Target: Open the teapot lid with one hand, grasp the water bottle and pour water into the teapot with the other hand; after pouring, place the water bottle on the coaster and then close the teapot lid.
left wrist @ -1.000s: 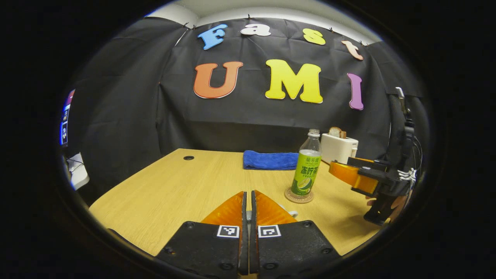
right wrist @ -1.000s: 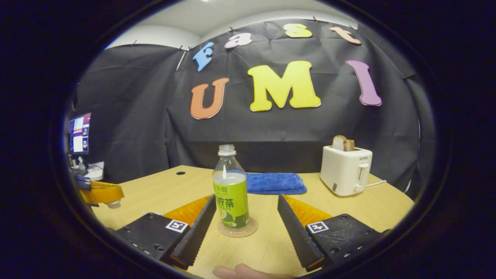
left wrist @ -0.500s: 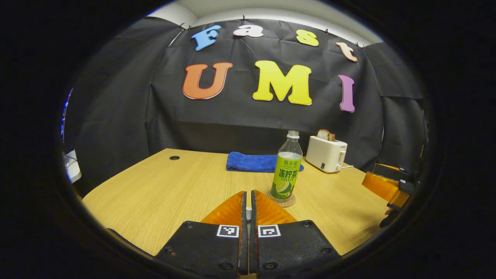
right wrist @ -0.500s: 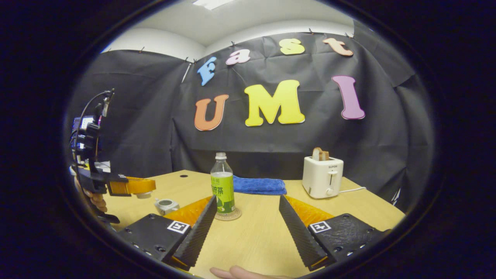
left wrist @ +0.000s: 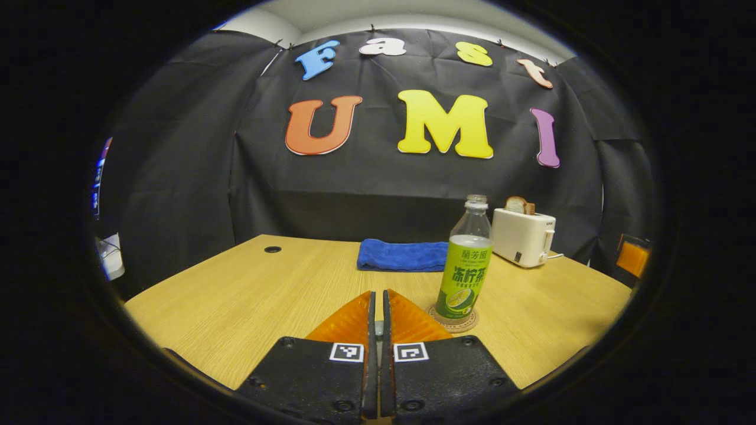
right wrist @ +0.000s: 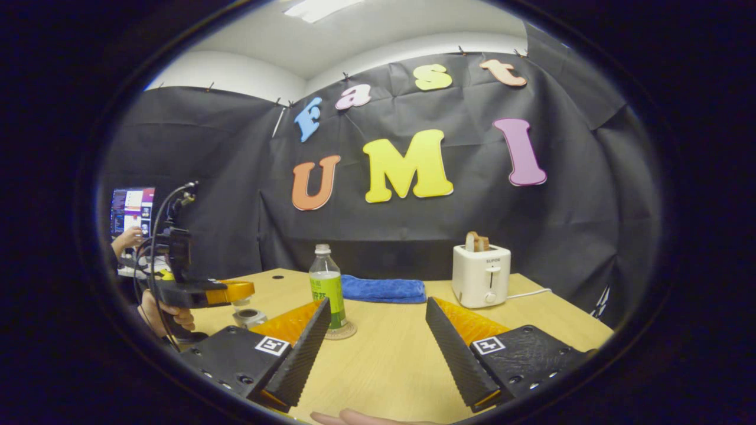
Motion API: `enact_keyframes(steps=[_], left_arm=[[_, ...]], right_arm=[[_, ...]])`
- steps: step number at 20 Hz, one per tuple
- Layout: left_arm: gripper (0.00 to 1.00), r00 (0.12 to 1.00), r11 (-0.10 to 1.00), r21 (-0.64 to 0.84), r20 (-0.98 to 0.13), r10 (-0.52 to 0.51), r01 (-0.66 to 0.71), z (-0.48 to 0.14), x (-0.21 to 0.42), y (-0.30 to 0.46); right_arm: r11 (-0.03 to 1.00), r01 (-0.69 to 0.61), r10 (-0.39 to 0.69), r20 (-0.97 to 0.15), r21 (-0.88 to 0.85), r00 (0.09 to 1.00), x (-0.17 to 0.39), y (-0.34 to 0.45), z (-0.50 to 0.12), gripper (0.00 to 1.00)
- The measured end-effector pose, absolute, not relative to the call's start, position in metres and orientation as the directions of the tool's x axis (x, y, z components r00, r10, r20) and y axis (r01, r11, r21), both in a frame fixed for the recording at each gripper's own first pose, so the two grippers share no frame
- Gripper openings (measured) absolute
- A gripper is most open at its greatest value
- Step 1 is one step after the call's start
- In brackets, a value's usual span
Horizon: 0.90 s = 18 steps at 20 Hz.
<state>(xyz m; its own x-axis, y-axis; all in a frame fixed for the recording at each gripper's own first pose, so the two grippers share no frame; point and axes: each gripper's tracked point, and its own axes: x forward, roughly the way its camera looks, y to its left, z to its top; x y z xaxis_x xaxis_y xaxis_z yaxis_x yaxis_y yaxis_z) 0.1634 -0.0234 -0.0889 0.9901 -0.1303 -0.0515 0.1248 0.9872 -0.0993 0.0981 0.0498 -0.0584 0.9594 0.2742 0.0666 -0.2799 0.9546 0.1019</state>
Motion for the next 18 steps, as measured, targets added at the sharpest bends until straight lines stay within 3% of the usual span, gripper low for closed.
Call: enact_keyframes(steps=[8,13,18], left_arm=[[0.06,0.994,0.994,-0.048,-0.044,-0.104,0.102,-0.105,0.169,-0.031],[0.07,0.997,0.998,-0.030,-0.051,-0.060,0.059,-0.113,0.166,-0.022],[0.16,0.991,0.993,-0.044,-0.070,-0.115,0.112,-0.117,0.163,-0.034]], right_arm=[[0.957,-0.271,0.265,0.070,0.099,0.962,0.102,0.045,-0.062,0.99],[0.958,-0.267,0.262,0.061,0.101,0.963,0.104,0.046,-0.065,0.96],[0.957,-0.277,0.272,0.065,0.088,0.960,0.102,0.050,-0.066,0.96]])
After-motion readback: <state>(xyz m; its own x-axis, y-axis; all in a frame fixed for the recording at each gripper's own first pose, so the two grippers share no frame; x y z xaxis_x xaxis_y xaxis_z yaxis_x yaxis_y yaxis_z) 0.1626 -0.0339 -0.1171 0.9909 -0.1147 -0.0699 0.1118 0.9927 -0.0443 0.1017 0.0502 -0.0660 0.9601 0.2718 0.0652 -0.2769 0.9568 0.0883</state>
